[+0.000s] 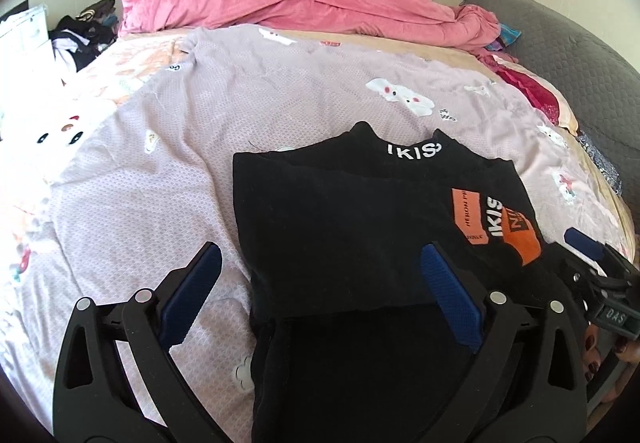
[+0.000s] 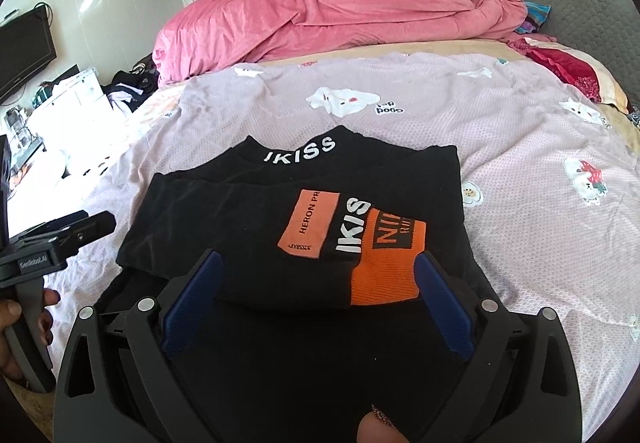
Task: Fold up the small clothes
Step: 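Move both open grippers along the shirt back toward its hem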
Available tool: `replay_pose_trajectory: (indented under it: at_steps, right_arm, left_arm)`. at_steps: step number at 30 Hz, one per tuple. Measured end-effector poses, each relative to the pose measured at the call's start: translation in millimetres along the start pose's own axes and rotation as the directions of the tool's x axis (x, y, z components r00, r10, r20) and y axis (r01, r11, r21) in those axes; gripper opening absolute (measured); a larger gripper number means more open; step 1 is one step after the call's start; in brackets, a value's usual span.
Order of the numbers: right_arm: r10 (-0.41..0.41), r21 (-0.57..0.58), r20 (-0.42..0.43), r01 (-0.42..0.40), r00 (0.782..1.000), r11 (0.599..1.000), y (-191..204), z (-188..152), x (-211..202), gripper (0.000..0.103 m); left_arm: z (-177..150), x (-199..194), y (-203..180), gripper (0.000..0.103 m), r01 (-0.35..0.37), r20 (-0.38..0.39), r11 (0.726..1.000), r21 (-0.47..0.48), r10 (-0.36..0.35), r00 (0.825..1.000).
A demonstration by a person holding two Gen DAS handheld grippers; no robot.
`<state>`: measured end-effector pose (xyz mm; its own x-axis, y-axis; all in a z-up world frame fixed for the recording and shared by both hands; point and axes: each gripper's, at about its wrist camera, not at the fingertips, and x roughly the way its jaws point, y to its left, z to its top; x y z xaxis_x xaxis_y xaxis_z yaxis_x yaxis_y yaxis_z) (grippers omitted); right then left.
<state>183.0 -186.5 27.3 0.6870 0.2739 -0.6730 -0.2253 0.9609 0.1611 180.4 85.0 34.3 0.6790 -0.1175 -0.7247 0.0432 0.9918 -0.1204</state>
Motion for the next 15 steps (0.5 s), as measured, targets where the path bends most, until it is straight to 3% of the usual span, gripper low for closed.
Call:
replay_pose_trajectory:
  at_steps: [8, 15]
  right_arm:
    - [-0.009, 0.007, 0.031, 0.009, 0.999, 1.0, -3, -1, -21, 0.096]
    - [-0.02, 0.008, 0.048, 0.02, 0.999, 1.0, -5, -6, -36, 0.096]
  left_arm:
    - [-14, -28, -2, 0.094, 0.014, 0.057, 1.0, 0.012, -0.014, 0.998]
    - [-37, -40, 4, 0.094, 0.039, 0.076, 0.999, -0.035, -0.037, 0.996]
